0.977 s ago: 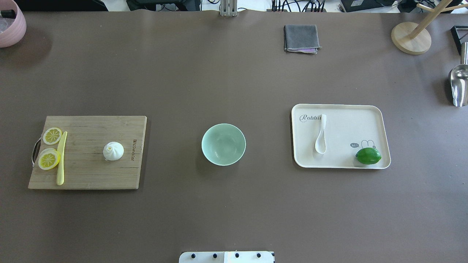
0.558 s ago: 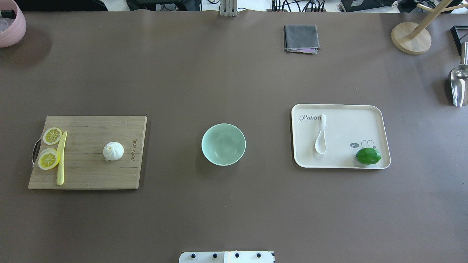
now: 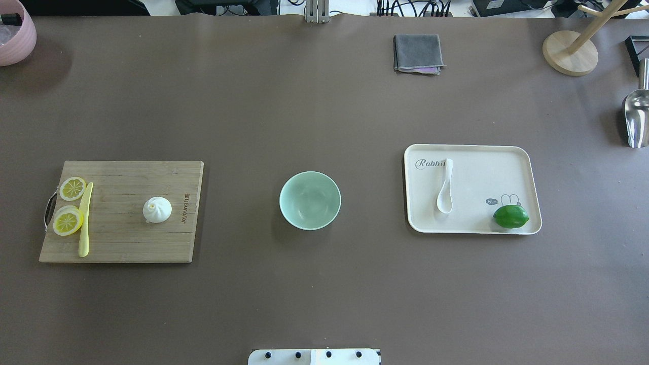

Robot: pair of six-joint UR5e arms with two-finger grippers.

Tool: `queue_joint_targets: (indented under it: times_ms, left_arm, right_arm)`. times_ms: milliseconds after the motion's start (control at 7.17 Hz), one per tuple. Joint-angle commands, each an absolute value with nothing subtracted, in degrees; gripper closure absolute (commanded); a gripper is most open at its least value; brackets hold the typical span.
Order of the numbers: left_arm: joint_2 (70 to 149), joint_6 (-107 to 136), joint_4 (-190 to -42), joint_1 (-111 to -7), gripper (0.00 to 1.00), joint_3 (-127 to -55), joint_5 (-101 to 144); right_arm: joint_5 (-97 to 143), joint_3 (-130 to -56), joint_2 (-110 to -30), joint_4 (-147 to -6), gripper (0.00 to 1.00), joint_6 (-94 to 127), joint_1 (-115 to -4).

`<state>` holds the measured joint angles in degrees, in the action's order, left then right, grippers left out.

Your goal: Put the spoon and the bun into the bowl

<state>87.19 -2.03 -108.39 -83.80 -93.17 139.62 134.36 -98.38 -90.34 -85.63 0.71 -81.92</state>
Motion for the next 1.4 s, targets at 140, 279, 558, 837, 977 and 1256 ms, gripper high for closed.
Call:
queue_joint_targets:
  times_ms: [140, 279, 558, 837, 977, 1256]
  left_arm:
    - [87.98, -2.02, -108.46, -83.58, 0.02, -93.69, 139.22]
    - [88.94, -2.8, -108.63, -83.58, 0.02, -93.43, 139.48]
    - [89.3, -2.02, -114.06, -82.54, 0.02, -93.6, 139.66]
    - [93.3, 17.15, -116.45, -75.8, 0.02, -95.43, 138.09]
    - [94.04, 23.93, -116.89, -70.63, 0.02, -97.89, 133.9]
    - [98.4, 33.0, -116.46, -63.66, 0.03, -98.35, 128.24]
  right_arm:
    - [134.21, -98.0, -89.56, -84.11, 0.0, 1.05, -81.91]
    - [134.03, -97.74, -88.52, -84.11, 0.0, 1.14, -81.83]
    - [134.65, -96.59, -86.66, -84.02, 0.0, 1.23, -81.83]
    - [134.65, -96.68, -84.83, -80.09, 0.0, 10.81, -76.5]
    - [134.13, -96.68, -83.07, -75.11, 0.0, 21.86, -70.64]
    - [131.15, -96.07, -79.74, -64.98, 0.0, 40.5, -60.86]
